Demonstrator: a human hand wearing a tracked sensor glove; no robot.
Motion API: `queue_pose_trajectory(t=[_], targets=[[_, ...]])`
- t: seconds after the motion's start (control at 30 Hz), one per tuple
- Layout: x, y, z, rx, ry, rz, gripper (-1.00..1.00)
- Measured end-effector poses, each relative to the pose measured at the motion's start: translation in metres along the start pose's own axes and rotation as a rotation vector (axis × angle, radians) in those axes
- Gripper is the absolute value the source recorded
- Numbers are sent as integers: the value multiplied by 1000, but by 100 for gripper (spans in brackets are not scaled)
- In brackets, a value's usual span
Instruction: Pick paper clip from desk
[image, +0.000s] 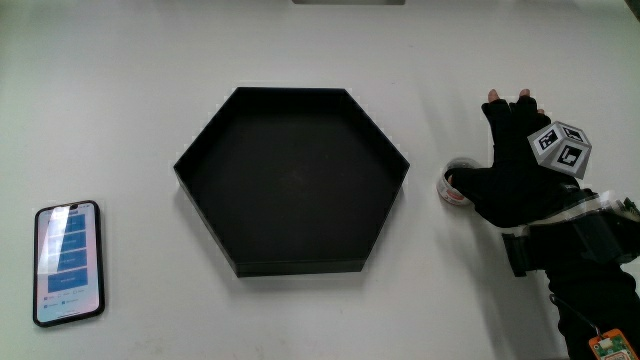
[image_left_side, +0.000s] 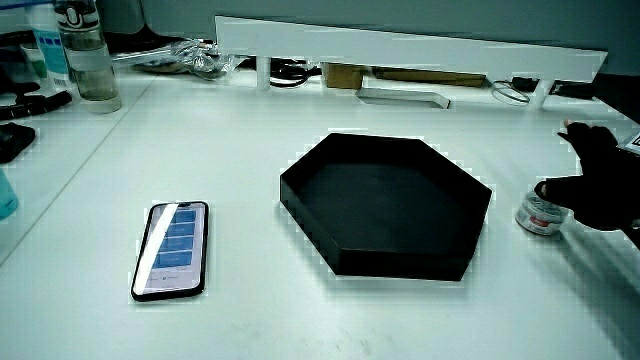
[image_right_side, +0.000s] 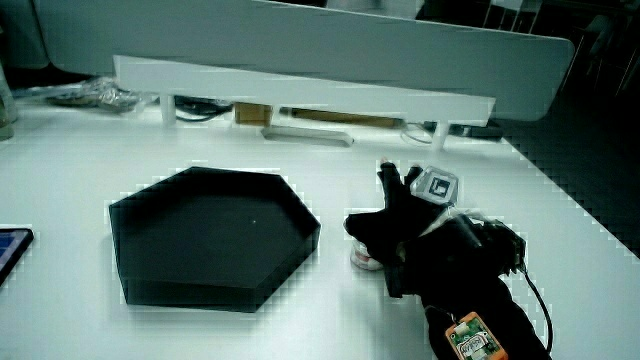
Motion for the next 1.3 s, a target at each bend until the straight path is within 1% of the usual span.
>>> queue_pose_trajectory(t=[0.03, 0.07, 0.1, 0.13, 0.2, 0.27, 0.3, 0.33, 0.37, 0.4, 0.43, 0.47, 0.5, 0.53, 0.57, 0.6, 0.63, 0.67, 0.7, 0.73, 0.77, 0.8, 0.83, 0.87, 0.9, 0.93, 0.97, 1.0, 1.07, 1.13, 1.2, 1.23, 1.27, 1.3], targets=[[1, 1, -1, -6, -2, 0, 0], [0, 0, 0, 2, -3, 5, 0], [-1, 0, -1, -7, 1, 18, 0], [-2, 0, -1, -2, -16, 5, 0], [-2, 4, -5, -43, -23, 3, 0], [-1, 7, -9, -54, -38, -1, 0], [0, 9, -11, -62, -42, -4, 6], [0, 10, -13, -94, -47, 2, 11], [2, 15, -16, -128, -59, -21, 17], [2, 16, -18, -150, -71, -33, 22], [1, 17, -20, -160, -91, -35, 28], [2, 18, -22, -169, -96, -35, 33], [1, 18, -23, -174, -87, -23, 39], [1, 20, -25, -182, -96, -25, 44], [2, 23, -26, -206, -81, -22, 50], [4, 23, -25, -193, -56, -19, 56], [5, 23, -24, -161, -25, -14, 61], [5, 21, -23, -133, -25, -10, 67], [2, 20, -21, -126, -40, 5, 72], [2, 19, -19, -101, -37, 2, 78], [0, 18, -18, -101, -33, 7, 83], [1, 20, -19, -98, -40, -7, 89], [0, 19, -19, -93, -39, 1, 94], [2, 21, -20, -100, -42, -9, 100], [1, 20, -19, -95, -45, -5, 100], [3, 21, -19, -91, -54, -20, 100], [1, 19, -18, -89, -50, -2, 100], [1, 19, -19, -98, -47, 2, 100], [3, 20, -19, -96, -43, 0, 100], [6, 20, -20, -80, -32, 8, 100], [6, 15, -17, -69, 1, 32, 100], [8, 17, -17, -58, -1, 18, 100], [10, 20, -16, -64, -7, 9, 100], [8, 18, -11, -53, -3, 18, 100]])
